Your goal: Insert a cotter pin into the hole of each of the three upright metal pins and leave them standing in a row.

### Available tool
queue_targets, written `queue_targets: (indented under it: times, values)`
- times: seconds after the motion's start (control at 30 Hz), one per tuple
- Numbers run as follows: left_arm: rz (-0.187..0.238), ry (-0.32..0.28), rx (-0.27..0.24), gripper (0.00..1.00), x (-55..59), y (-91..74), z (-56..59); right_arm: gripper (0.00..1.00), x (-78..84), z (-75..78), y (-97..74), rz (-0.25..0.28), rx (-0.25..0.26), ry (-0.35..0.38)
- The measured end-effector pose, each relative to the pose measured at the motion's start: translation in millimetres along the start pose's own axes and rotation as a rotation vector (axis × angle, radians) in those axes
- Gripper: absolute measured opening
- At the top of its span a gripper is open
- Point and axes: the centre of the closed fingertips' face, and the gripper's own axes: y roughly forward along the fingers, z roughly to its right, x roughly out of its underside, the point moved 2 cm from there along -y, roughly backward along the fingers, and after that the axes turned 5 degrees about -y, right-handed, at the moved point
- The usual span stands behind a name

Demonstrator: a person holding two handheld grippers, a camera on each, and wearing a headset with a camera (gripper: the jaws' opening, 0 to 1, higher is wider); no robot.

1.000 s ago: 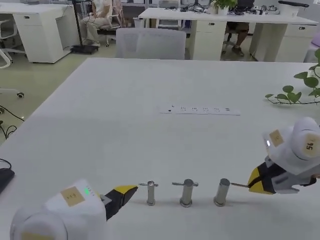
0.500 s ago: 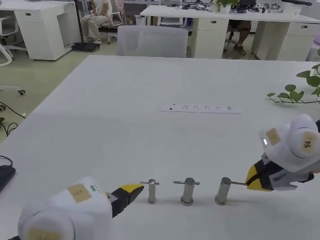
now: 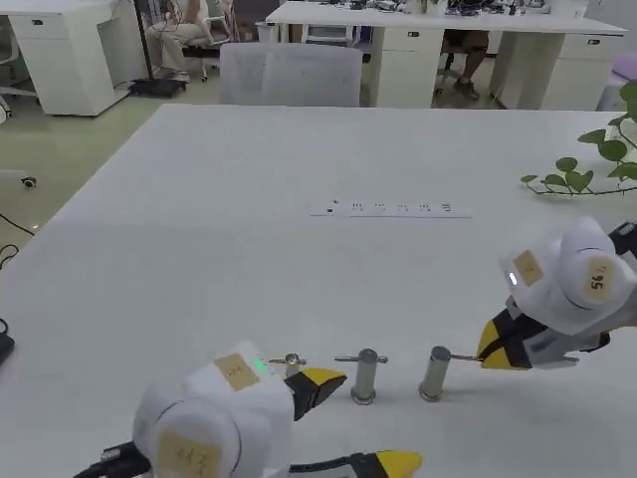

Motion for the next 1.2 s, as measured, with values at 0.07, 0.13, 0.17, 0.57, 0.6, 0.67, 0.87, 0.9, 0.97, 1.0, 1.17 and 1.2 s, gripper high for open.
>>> queue_targets:
  times: [0.07,0.13,0.17,0.57,0.6,0.67,0.87,0.9,0.97,1.0,1.17,1.2]
  values:
    - [-0.006,0.001,-0.004,0.49,1.7,4.7,0.0,0.04,0.3,0.2,-0.1,-0.003,-0.002,-0.007]
    - [-0.012,-0.003,-0.007,0.47,3.7,9.4,0.0,0.04,0.4,0.1,-0.3,-0.005,-0.005,-0.011]
    - [-0.013,-0.005,-0.009,0.46,4.3,11.4,-0.3,0.04,0.1,0.0,-0.3,-0.005,-0.006,-0.014]
    - [-0.021,-0.022,-0.049,0.34,9.9,40.7,-3.4,0.04,-3.6,-0.9,-1.4,-0.031,-0.015,-0.046]
    - [-0.021,-0.021,-0.051,0.34,10.1,42.9,-3.3,0.04,-3.4,-0.7,-1.2,-0.036,-0.015,-0.052]
    - [-0.02,-0.018,-0.062,0.33,10.4,47.8,-3.7,0.04,-3.0,-0.6,-0.8,-0.041,-0.016,-0.057]
    - [-0.021,-0.032,-0.093,0.32,13.3,61.9,-7.0,0.04,-3.5,0.3,0.8,-0.049,-0.02,-0.077]
    - [-0.02,-0.034,-0.096,0.32,13.5,63.8,-7.4,0.04,-3.4,0.6,1.0,-0.05,-0.02,-0.081]
    - [-0.017,-0.04,-0.107,0.31,13.9,69.2,-8.4,0.04,-3.1,1.0,1.9,-0.057,-0.023,-0.087]
    - [-0.014,-0.045,-0.12,0.3,14.0,72.6,-9.7,0.04,-3.0,1.5,2.3,-0.059,-0.022,-0.092]
    - [-0.006,-0.056,-0.152,0.28,15.2,84.1,-11.6,0.04,-3.3,2.9,3.2,-0.066,-0.022,-0.101]
    - [-0.007,-0.062,-0.154,0.27,15.9,85.8,-11.6,0.04,-3.5,3.0,3.5,-0.066,-0.023,-0.102]
